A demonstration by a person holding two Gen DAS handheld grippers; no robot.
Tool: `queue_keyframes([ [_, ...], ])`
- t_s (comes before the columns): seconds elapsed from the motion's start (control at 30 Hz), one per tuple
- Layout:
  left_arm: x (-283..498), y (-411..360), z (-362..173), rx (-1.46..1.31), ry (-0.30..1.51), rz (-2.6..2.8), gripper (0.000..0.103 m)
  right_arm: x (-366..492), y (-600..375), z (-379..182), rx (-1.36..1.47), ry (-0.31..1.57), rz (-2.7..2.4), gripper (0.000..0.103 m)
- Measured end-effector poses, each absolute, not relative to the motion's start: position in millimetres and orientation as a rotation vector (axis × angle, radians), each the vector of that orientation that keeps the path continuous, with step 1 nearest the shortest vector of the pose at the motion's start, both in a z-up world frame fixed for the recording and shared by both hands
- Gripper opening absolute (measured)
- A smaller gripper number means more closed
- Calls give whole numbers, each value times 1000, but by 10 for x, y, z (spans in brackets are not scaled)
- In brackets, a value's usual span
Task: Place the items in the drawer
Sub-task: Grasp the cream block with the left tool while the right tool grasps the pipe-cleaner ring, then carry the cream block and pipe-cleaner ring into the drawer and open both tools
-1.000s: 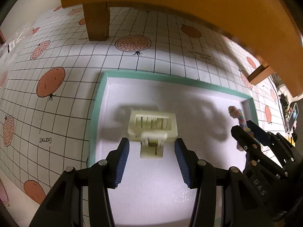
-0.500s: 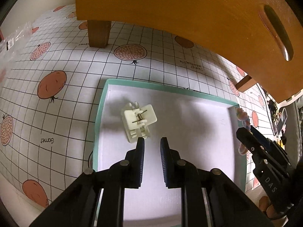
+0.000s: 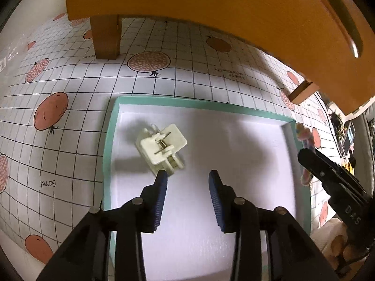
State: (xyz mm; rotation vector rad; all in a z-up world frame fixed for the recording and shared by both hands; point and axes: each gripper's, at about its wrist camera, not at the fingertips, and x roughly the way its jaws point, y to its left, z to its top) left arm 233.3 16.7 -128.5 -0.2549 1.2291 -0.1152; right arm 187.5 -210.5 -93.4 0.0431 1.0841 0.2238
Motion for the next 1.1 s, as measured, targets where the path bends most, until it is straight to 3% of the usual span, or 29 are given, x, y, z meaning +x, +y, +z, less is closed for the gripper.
queue_keyframes([
  [0.23,2409,190,-1383,-270,1227,-91,39,1889,-2108,-976,55,1102,228,36],
  [0.37,2436,221,-1400,-305,1223,-70,51,1884,-2121,-985,64,1102,230,36],
  [0.93,2549,324,-1458,-330,1206,10,51,1885,-2122,-1011,59,1106,241,36],
  [0.97,2546,321,-1457,-322,1204,11,51,1887,-2124,-1013,59,1106,242,36],
  [1.07,2519,328,-1450,-307,1198,9,31,1886,-2123,-1013,59,1106,242,36],
  [1.1,2507,333,-1456,-304,1199,10,28,1887,-2124,-1014,59,1106,242,36],
])
